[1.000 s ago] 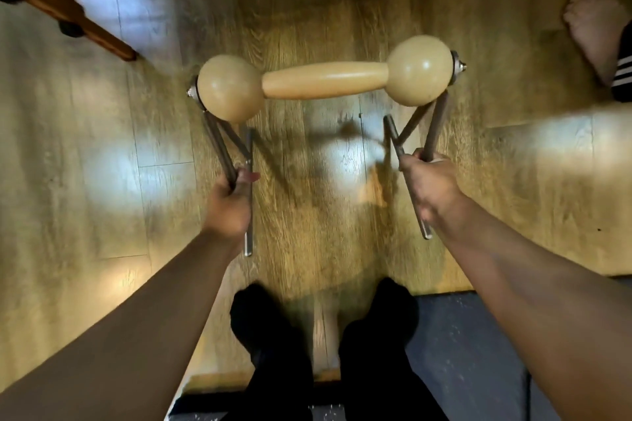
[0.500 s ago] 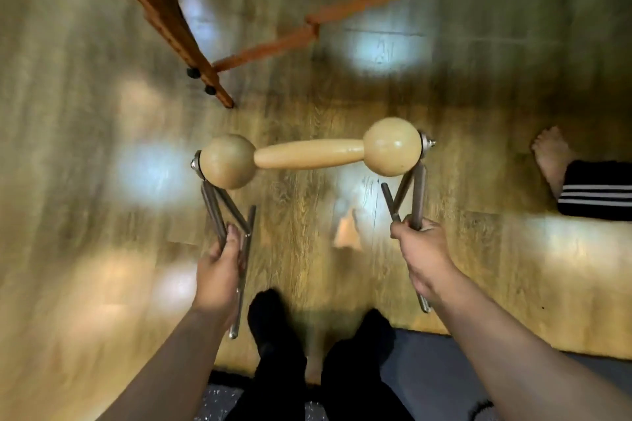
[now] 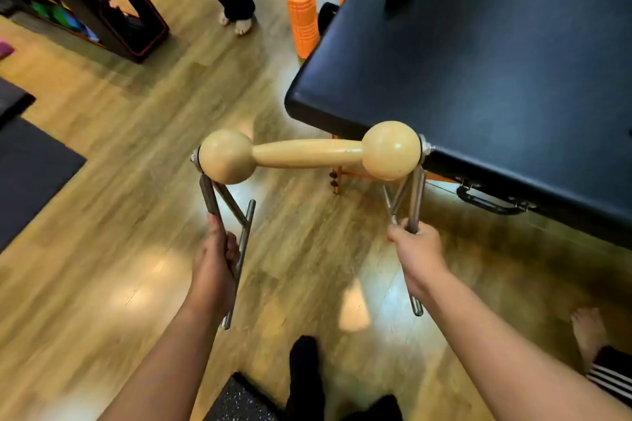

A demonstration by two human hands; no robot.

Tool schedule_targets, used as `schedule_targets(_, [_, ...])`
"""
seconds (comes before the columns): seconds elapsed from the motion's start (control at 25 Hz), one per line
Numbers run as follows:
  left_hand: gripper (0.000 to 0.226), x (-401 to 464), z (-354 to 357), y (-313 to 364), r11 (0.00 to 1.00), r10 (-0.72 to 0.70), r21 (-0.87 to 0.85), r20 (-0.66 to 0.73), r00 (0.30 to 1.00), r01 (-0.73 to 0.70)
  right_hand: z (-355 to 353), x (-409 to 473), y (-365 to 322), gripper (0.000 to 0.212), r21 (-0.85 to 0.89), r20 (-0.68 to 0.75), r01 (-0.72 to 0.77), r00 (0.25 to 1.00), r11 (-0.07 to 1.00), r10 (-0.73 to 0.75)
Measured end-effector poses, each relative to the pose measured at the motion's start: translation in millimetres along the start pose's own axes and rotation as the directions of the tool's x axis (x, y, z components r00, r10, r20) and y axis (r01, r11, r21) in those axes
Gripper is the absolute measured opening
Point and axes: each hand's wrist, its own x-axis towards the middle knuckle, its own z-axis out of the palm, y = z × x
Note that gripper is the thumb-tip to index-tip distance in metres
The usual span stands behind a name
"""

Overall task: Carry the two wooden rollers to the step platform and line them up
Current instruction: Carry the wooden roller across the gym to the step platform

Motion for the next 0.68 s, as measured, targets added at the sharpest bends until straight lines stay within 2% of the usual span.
schedule_targets(0.2, [0.071,-42.4,-51.8,95.2,0.995,0.023,-0.091,-0.110,0.994,-0.033,40.6,-72.3,-89.5,0.027,-0.031,0.116,0.083,0.990,0.996,-0.079])
schedule_targets(0.4, [0.071,-83.8,-101.2,209.2,0.973,0.056,-0.200,-0.261,0.964,-0.111,84.0,-150.3,-190.8,0.023,-0.054,0.206,0.195,0.962,0.979,-0.180])
schedule_targets(0.48, [0.073,-106.7,-123.2,254.1,0.965,0.114,-0.198,-0.275,0.955,-0.173,101.7,-183.2,-232.3,0.025,-0.017,0.258,0.270,0.932,0.963,-0.256])
schedule_targets(0.6, [0.066,-152.5,-151.5,306.3,0.942,0.190,-0.198,-0.355,0.916,-0.272,126.0,-226.1,-283.7,0.012,0.018,0.336,0.370,0.873,0.929,-0.354])
schedule_targets(0.68, [0.062,-180.8,-171.2,332.2,0.920,0.236,-0.197,-0.412,0.880,-0.339,144.5,-253.7,-309.7,0.017,0.029,0.397,0.414,0.830,0.910,-0.391])
